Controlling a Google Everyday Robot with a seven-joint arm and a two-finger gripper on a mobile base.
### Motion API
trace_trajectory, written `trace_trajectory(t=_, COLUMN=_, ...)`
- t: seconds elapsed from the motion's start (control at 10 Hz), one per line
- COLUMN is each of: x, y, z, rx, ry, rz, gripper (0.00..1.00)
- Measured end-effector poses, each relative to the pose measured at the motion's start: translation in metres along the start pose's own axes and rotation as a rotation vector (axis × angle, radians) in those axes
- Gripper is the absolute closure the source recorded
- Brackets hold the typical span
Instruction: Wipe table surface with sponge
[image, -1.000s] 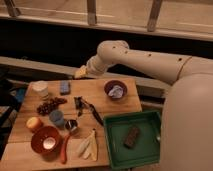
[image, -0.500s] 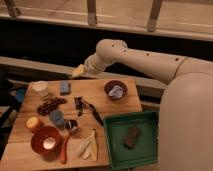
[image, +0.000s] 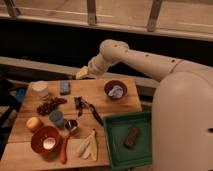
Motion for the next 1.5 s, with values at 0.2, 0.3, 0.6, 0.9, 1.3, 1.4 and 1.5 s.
trace_trajectory(t=0.2, x=-0.018, y=0.008, z=0.029, rx=-0.032, ry=0.013, rz=-0.001, gripper=0.29)
trace_trajectory(t=0.3, x=-0.030, y=0.010, z=0.049, rx=-0.053, ry=0.020, rz=0.002, gripper=0.29)
trace_trajectory(t=0.6, x=-0.056, y=0.015, z=0.100, rx=-0.098, ry=0.023, rz=0.004, gripper=0.29)
trace_trajectory(t=0.9, x=-0.063, y=0.024, z=0.123, rx=-0.092, ry=-0.014, rz=-0.017, gripper=0.29)
trace_trajectory(t=1.3, x=-0.062, y=0.021, z=0.127, rx=-0.088, ry=-0.018, rz=-0.016, gripper=0.29)
trace_trajectory(t=1.4, x=-0.062, y=0.015, z=0.139, rx=-0.081, ry=-0.021, rz=-0.016, gripper=0.29)
trace_trajectory(t=1.5, x=-0.062, y=0.015, z=0.148, rx=-0.077, ry=-0.022, rz=-0.021, gripper=0.29)
